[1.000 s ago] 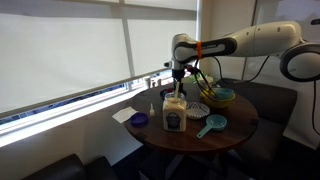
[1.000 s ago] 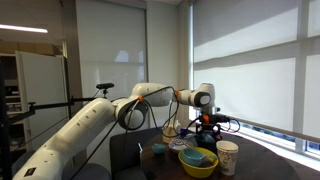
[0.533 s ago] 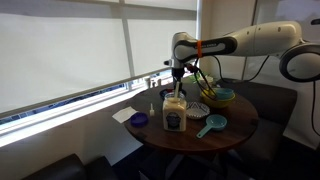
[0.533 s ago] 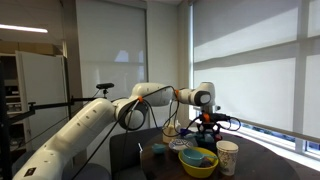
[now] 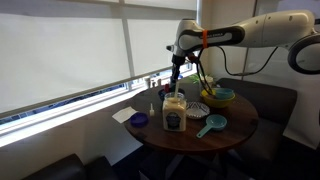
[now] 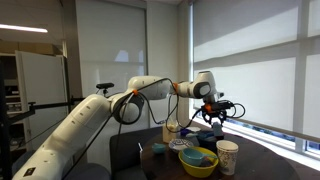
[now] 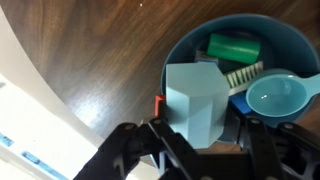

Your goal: Remove the light blue object from the dark blue bowl

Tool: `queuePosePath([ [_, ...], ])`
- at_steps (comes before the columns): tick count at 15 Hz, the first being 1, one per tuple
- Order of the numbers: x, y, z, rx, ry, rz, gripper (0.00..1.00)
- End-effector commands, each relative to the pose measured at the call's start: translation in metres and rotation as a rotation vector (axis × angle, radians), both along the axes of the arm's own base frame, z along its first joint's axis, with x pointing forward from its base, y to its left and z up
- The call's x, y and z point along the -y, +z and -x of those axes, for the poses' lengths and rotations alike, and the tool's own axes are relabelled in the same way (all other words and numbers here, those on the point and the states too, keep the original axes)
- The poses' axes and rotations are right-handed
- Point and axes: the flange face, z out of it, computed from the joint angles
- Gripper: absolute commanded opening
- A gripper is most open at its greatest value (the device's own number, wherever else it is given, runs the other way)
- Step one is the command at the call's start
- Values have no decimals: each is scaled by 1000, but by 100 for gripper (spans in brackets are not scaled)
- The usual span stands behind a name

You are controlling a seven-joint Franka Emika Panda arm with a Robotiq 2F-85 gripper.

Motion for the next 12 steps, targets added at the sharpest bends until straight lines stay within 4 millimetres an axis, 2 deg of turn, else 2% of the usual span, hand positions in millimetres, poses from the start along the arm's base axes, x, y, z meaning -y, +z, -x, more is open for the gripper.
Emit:
queuePosePath([
  [1,19,13,14,55,-112,-12,32],
  [5,54,11,38,85,-320,-59,32],
  [10,117,-9,73,126,-599,-90,32],
  [12,131,-13,89,175,-695,-123,32],
])
